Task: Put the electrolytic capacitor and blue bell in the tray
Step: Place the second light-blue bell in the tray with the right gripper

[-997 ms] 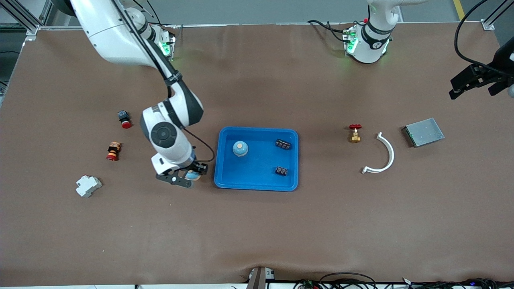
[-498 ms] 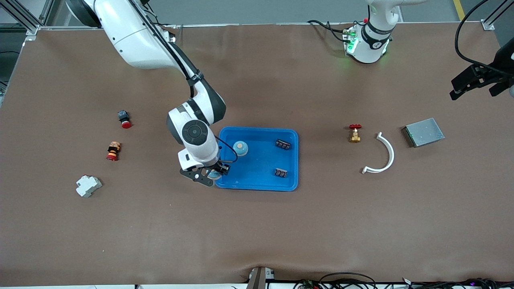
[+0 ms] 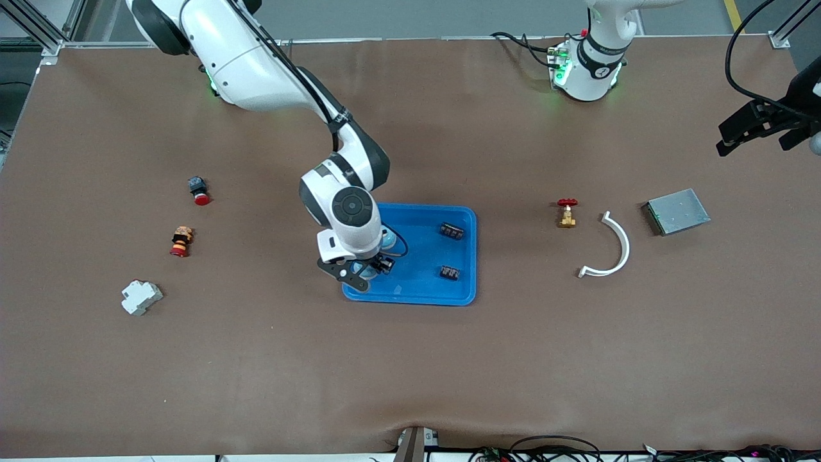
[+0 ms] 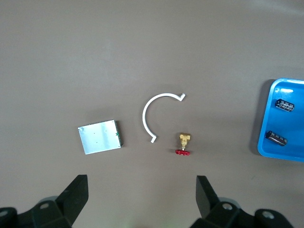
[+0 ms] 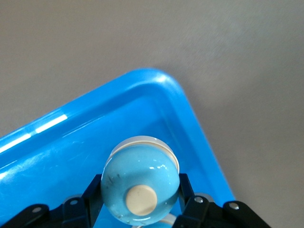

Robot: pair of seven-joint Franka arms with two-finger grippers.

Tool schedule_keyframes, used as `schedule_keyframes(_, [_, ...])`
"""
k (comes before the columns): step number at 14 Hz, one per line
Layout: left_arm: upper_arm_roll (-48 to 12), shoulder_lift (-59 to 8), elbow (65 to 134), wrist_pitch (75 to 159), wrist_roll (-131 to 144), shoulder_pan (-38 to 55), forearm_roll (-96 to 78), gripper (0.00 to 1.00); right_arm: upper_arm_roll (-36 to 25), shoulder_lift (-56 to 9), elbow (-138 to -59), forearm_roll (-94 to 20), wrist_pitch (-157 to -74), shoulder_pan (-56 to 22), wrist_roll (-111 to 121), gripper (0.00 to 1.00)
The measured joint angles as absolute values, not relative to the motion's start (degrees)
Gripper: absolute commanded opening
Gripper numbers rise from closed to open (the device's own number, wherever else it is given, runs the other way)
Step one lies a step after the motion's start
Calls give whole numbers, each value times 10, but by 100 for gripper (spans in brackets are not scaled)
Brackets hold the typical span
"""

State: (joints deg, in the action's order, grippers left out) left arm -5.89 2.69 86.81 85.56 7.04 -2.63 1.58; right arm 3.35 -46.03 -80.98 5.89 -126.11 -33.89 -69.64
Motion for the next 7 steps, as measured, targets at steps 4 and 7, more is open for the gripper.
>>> schedule_keyframes(4, [-59, 27, 870, 854, 70, -26, 16, 100, 33, -488, -790, 59, -1261, -348, -713, 0])
schedule_keyframes(7, [-60, 27, 871, 853, 70, -26, 16, 100, 33, -510, -773, 59, -1262, -355, -726, 0])
